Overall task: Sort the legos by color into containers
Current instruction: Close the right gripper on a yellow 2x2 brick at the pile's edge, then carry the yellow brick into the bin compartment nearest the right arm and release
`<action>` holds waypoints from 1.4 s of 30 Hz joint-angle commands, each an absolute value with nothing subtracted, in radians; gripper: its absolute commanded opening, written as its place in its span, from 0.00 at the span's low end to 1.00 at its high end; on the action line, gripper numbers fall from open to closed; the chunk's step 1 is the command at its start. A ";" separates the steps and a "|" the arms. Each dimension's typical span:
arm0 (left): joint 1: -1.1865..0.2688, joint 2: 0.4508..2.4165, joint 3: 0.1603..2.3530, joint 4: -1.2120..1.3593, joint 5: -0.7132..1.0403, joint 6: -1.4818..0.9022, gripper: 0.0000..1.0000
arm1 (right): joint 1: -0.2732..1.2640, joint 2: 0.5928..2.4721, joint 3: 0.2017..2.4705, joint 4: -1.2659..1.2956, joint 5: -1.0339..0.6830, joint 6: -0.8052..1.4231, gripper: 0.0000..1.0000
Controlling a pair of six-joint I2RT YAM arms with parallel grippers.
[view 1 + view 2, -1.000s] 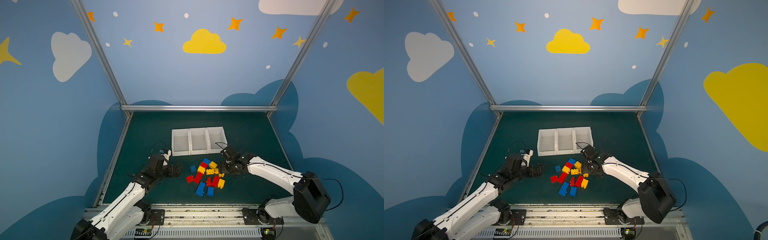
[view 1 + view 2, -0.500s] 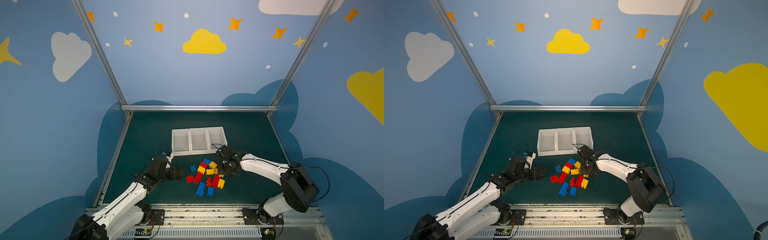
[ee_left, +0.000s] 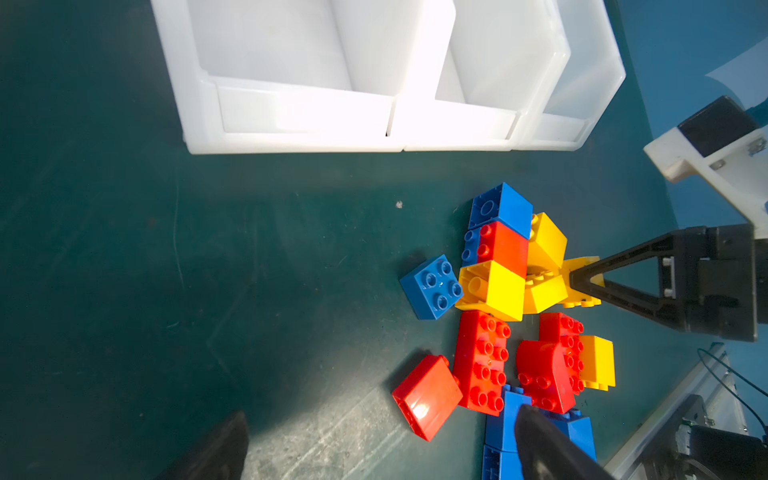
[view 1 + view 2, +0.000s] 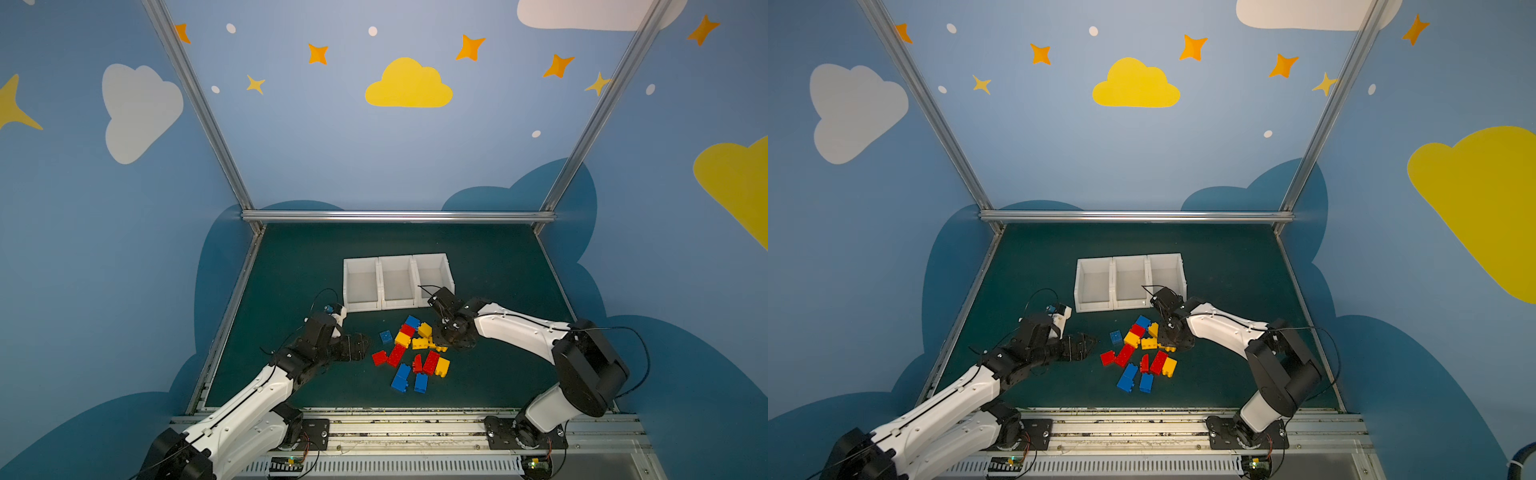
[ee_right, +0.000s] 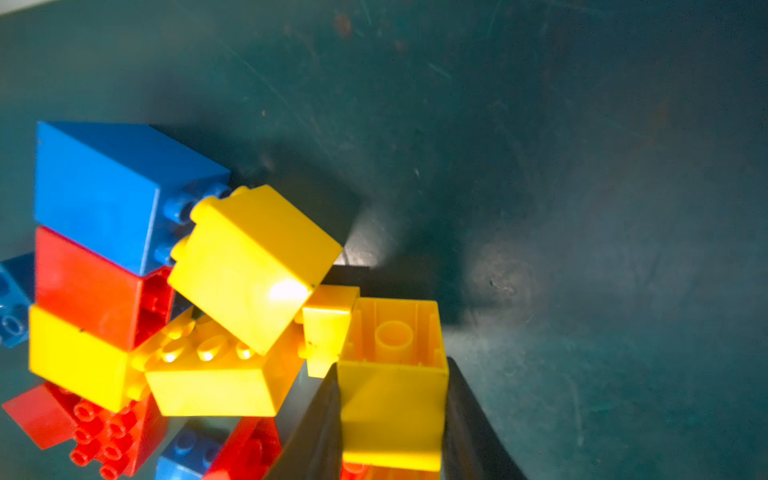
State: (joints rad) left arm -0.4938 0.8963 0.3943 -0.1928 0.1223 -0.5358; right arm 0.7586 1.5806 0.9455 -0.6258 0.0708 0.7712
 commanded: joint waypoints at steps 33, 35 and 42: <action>-0.532 0.882 0.365 -0.192 0.142 -0.576 0.99 | 0.500 2.020 1.655 -0.765 0.020 0.460 0.26; -0.534 0.882 0.366 -0.192 0.140 -0.577 0.99 | 0.501 2.028 1.654 -0.769 0.023 0.461 0.28; -0.538 0.882 0.365 -0.195 0.140 -0.585 0.99 | 0.501 2.036 1.658 -0.776 0.022 0.463 0.40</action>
